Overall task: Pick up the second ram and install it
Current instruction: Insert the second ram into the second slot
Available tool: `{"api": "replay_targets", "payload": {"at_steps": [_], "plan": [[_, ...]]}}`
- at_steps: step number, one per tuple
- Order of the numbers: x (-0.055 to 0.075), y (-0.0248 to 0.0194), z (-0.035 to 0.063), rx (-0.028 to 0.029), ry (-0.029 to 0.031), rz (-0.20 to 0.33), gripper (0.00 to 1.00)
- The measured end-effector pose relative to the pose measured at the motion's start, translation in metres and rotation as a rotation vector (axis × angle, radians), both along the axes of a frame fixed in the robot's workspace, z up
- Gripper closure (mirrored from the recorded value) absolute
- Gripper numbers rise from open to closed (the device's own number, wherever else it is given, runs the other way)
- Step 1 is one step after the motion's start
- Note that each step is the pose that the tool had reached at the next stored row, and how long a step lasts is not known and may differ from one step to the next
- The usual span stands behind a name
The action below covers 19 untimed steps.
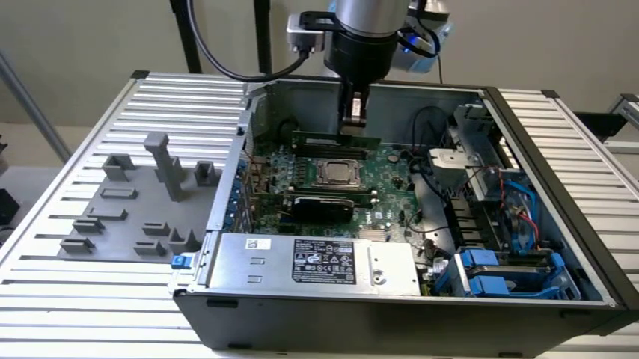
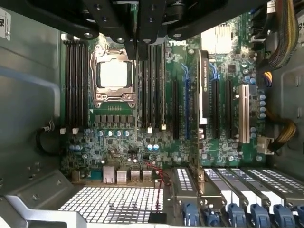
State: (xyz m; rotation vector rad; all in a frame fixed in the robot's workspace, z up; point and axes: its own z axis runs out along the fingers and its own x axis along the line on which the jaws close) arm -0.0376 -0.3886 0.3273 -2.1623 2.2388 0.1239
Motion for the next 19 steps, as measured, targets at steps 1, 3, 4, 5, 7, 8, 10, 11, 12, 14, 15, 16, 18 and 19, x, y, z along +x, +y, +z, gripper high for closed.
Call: {"api": "replay_targets", "payload": {"at_steps": [1,3,4,5,7,8,10,11,12,14,15,16,18,19], "plan": [[0.0005,0.0001,-0.0011,-0.0004,-0.0019,0.0,1.0],[0.0016,0.0003,-0.0033,-0.001,-0.0055,0.0,1.0],[0.0022,0.0003,-0.0045,-0.0012,-0.0072,0.0,1.0],[0.0024,0.0003,-0.0059,-0.0012,-0.0085,0.0,1.0],[0.0024,0.0003,-0.0062,-0.0011,-0.0085,0.0,1.0],[0.0025,0.0003,-0.0062,-0.0012,-0.0085,0.0,1.0],[0.0025,0.0003,-0.0062,-0.0011,-0.0086,0.0,1.0],[0.0025,0.0003,-0.0062,-0.0011,-0.0086,0.0,1.0],[0.0025,0.0003,-0.0062,-0.0011,-0.0086,0.0,1.0],[0.0025,0.0003,-0.0062,-0.0011,-0.0086,0.0,1.0],[0.0025,0.0003,-0.0062,-0.0011,-0.0086,0.0,1.0],[0.0025,0.0003,-0.0062,-0.0012,-0.0086,0.0,1.0],[0.0025,0.0003,-0.0062,-0.0011,-0.0086,0.0,1.0],[0.0025,0.0003,-0.0062,-0.0011,-0.0086,0.0,1.0]]}}
